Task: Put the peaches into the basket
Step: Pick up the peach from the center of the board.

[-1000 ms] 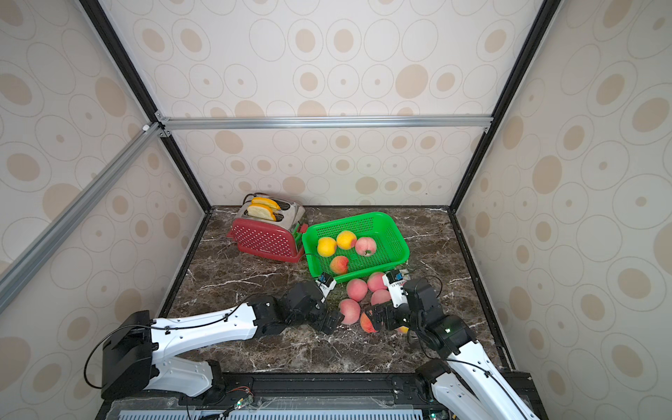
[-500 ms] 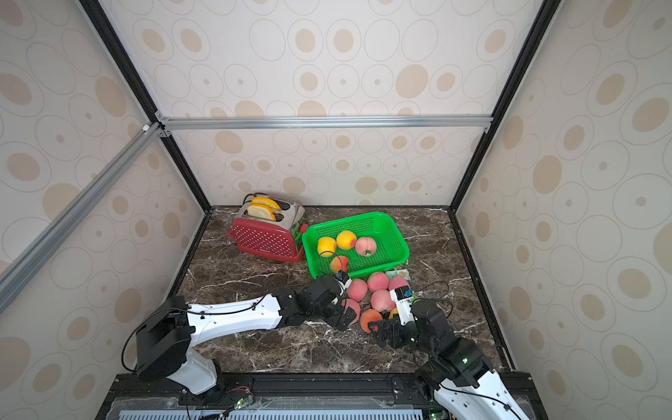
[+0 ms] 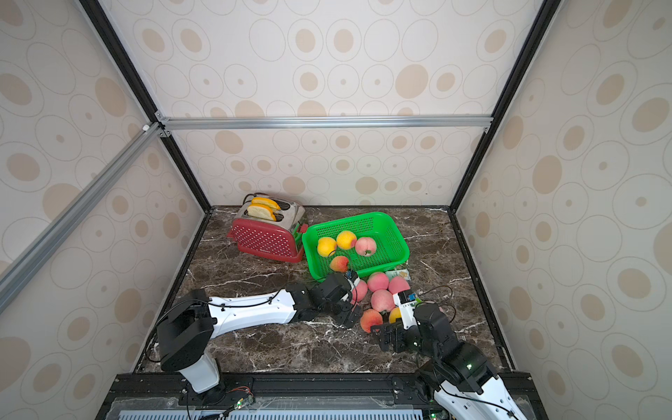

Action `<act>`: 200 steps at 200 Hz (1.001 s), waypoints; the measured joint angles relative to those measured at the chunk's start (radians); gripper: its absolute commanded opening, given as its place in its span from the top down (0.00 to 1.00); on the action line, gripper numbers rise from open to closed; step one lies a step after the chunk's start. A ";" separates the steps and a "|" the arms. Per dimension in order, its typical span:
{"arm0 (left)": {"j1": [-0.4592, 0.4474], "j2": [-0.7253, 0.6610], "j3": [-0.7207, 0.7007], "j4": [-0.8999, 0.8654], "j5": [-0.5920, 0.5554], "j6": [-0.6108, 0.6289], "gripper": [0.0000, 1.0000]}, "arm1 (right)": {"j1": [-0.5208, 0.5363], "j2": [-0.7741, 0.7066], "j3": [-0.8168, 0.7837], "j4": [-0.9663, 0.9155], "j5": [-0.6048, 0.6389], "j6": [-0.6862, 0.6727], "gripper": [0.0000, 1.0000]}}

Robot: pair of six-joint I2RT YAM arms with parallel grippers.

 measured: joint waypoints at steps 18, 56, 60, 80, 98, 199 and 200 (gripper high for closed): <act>0.007 0.013 0.003 -0.003 -0.003 0.000 0.01 | 0.000 0.002 0.000 0.001 0.000 0.000 0.00; 0.014 0.043 0.015 -0.008 -0.008 0.000 0.01 | 0.000 0.003 0.000 0.001 0.001 -0.002 0.00; 0.015 0.047 0.018 -0.010 -0.008 0.000 0.01 | 0.000 0.003 0.000 0.001 0.001 -0.002 0.00; 0.018 0.070 0.028 -0.011 -0.008 0.000 0.01 | 0.000 0.003 0.000 0.001 0.000 -0.005 0.00; 0.019 0.082 0.033 -0.016 -0.008 0.000 0.01 | 0.000 0.003 0.000 0.001 0.000 -0.007 0.00; 0.029 0.100 0.037 -0.018 -0.007 -0.001 0.05 | 0.000 0.003 0.000 0.010 0.000 -0.008 0.00; 0.029 0.100 0.037 -0.018 -0.007 -0.001 0.05 | 0.000 0.004 0.000 0.010 0.000 -0.008 0.00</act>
